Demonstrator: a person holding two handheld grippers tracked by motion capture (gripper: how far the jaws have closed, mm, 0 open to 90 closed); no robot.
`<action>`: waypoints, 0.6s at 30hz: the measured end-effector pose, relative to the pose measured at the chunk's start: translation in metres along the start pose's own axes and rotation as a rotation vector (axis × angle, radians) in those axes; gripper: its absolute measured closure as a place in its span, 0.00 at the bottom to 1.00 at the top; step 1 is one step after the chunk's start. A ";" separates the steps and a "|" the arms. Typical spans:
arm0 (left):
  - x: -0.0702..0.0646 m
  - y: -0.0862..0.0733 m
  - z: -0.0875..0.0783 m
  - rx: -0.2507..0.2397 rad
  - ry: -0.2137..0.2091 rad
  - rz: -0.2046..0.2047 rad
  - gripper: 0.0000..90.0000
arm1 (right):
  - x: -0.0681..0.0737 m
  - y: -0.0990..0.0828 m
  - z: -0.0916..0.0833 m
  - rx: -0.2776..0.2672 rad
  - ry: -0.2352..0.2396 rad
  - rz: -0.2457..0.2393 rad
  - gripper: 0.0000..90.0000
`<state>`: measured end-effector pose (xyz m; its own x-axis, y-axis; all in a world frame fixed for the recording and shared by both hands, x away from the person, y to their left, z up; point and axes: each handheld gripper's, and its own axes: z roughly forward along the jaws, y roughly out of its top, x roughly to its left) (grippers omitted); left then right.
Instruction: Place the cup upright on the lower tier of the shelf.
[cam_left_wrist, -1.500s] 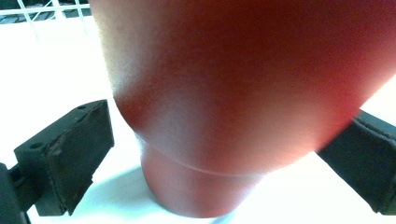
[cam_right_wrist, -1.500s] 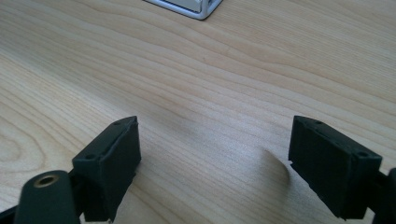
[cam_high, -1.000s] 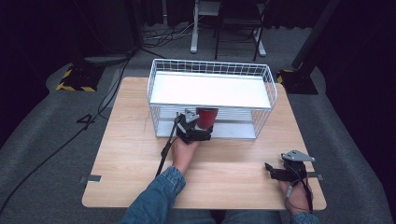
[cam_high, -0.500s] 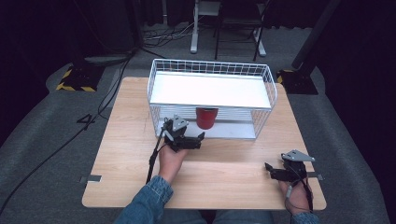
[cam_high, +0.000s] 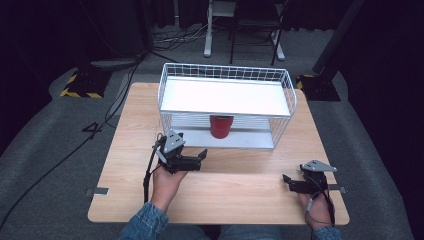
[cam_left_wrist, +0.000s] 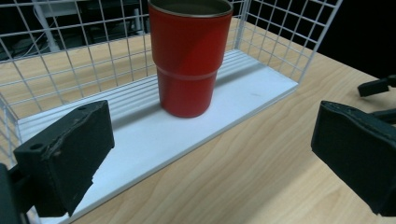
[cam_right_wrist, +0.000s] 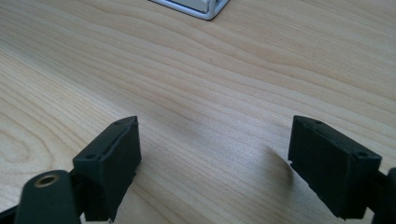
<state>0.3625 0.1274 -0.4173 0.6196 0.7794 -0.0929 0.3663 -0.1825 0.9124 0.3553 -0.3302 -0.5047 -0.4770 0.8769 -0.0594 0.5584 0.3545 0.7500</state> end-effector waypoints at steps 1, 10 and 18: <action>0.000 0.000 -0.003 -0.005 -0.004 0.002 0.00 | 0.000 0.000 0.000 0.000 0.002 0.003 0.19; 0.002 -0.008 -0.027 0.031 -0.046 0.007 0.00 | -0.002 0.001 0.001 0.007 0.018 0.017 0.19; 0.009 -0.020 -0.045 0.076 -0.065 0.016 0.00 | -0.002 0.001 0.001 0.006 0.015 0.015 0.19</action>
<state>0.3295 0.1653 -0.4187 0.6685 0.7361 -0.1061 0.4060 -0.2417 0.8813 0.3575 -0.3311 -0.5049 -0.4787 0.8771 -0.0387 0.5696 0.3438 0.7466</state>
